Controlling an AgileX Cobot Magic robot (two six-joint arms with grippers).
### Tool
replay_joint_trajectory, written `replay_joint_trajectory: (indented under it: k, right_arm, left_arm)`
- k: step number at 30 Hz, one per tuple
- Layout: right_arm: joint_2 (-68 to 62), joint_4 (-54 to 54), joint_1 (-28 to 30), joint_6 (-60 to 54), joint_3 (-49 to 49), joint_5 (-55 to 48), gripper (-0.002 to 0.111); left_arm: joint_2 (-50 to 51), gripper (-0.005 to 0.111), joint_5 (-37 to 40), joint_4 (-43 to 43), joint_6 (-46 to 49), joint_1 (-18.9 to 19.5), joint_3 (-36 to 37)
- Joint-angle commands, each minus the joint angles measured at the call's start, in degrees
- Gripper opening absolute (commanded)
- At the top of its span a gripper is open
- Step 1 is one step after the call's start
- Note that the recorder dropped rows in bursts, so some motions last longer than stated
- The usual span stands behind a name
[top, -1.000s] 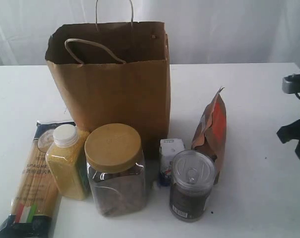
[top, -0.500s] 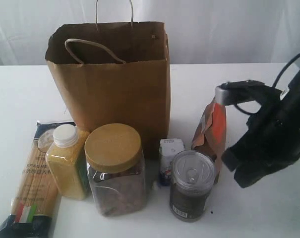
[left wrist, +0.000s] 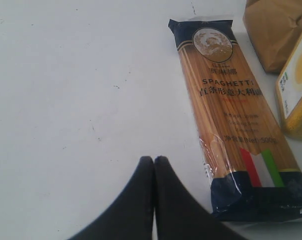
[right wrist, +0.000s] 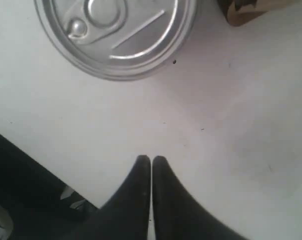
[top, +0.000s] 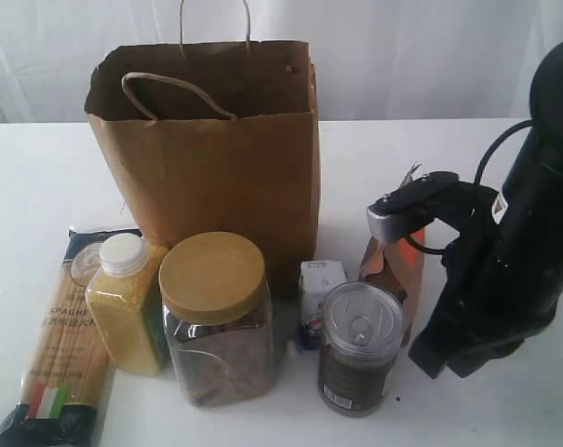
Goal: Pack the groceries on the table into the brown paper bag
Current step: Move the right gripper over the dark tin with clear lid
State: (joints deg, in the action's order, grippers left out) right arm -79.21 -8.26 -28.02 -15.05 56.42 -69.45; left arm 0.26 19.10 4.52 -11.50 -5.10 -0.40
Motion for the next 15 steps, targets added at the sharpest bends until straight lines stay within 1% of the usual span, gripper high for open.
replay_joint_trajectory:
  k: [1,4,7,10,13,15]
  right_arm:
    - [0.6,0.5,-0.2,-6.5,0.1,-0.5,0.012]
    - [0.6,0.5,-0.2,-6.8,0.1,-0.5,0.029]
    - [0.6,0.5,-0.2,-6.8,0.1,-0.5,0.05]
    - [0.6,0.6,-0.2,-6.8,0.1,0.4,0.066]
    - [0.6,0.6,-0.2,-6.8,0.1,1.8,0.074]
    - [0.3,0.6,-0.2,-6.8,0.1,1.9,0.075]
  left_arm:
    - [-0.3,0.0,1.8,0.3,-0.3,-0.3,0.4]
    - [-0.3,0.0,1.8,0.3,-0.3,-0.3,0.4]
    - [-0.3,0.0,1.8,0.3,-0.3,-0.3,0.4]
    - [-0.3,0.0,1.8,0.3,-0.3,-0.3,0.4]
    - [-0.3,0.0,1.8,0.3,-0.3,-0.3,0.4]
    - [-0.3,0.0,1.8,0.3,-0.3,-0.3,0.4]
